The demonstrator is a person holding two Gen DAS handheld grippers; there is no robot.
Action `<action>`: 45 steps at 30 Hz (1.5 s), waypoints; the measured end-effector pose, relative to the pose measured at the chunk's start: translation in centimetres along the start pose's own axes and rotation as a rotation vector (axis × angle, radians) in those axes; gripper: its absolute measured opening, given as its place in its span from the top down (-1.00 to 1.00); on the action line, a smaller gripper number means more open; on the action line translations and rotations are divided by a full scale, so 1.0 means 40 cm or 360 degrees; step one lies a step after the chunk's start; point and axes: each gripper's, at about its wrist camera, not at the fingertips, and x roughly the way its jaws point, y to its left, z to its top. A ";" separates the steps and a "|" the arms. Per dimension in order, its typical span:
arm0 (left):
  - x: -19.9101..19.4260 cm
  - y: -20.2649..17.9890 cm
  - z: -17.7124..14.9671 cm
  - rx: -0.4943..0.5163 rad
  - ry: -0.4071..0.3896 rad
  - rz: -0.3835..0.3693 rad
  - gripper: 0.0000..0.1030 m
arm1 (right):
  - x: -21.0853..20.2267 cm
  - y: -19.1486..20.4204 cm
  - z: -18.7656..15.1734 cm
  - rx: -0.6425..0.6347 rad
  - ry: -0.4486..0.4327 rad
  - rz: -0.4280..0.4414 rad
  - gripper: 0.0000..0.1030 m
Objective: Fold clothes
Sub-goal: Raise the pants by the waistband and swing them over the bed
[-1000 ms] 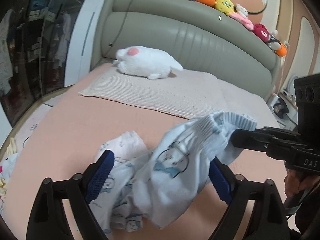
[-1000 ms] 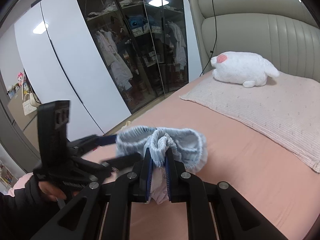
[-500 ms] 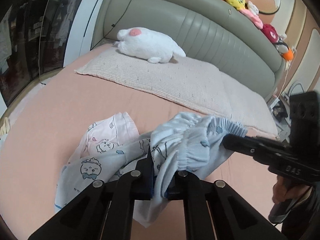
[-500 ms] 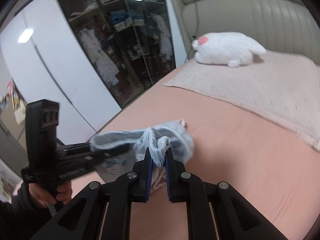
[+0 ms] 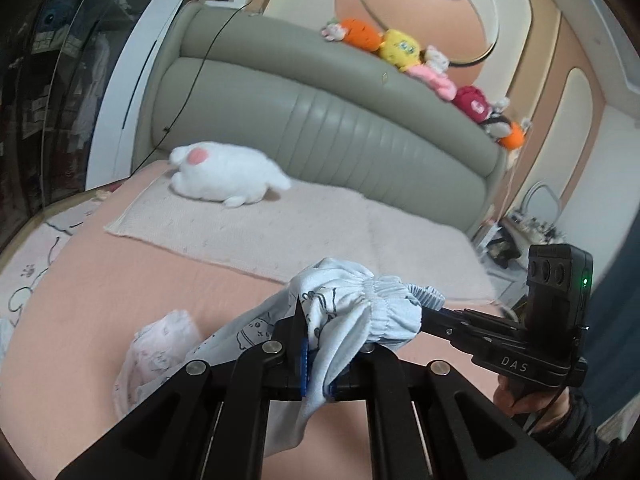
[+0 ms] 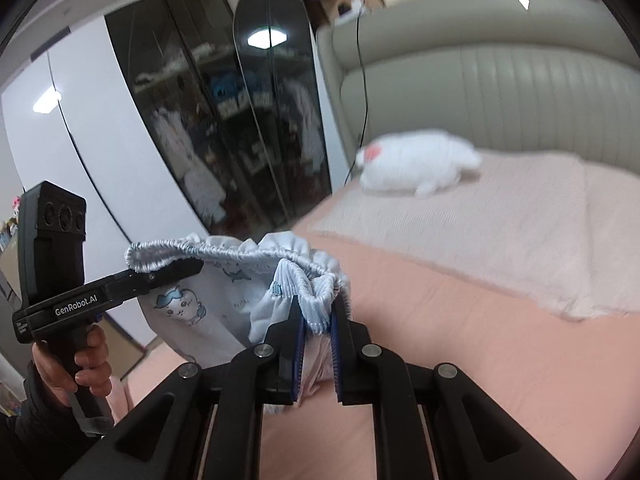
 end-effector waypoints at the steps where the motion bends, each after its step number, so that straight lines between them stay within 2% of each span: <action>1: -0.010 -0.024 0.014 0.0011 -0.0020 -0.0028 0.90 | -0.033 0.003 0.016 -0.0023 -0.0032 -0.0025 0.81; 8: -0.016 -0.213 0.056 0.0174 -0.0068 -0.0087 0.90 | -0.240 0.006 0.092 -0.0191 -0.0159 -0.0201 0.81; 11: 0.005 -0.296 0.056 0.0266 -0.0044 -0.0012 0.90 | -0.315 -0.018 0.100 -0.0240 -0.0174 -0.0292 0.81; 20: 0.118 -0.467 0.041 0.0397 0.0093 -0.0014 0.90 | -0.504 -0.210 0.076 -0.0149 -0.0176 -0.0436 0.81; 24: 0.171 -0.515 0.044 0.0442 0.0159 -0.0019 0.90 | -0.544 -0.280 0.064 -0.0138 -0.0157 -0.0499 0.81; 30: 0.269 -0.543 0.082 0.0484 0.0288 -0.0093 0.88 | -0.565 -0.401 0.088 -0.0072 -0.0129 -0.0547 0.81; 39: 0.399 -0.606 0.208 0.0628 0.0280 -0.0090 0.88 | -0.550 -0.520 0.212 -0.0195 -0.0080 -0.0643 0.81; 45: 0.433 -0.633 0.272 0.0671 0.0228 -0.0122 0.88 | -0.558 -0.591 0.274 -0.0286 -0.0033 -0.0737 0.81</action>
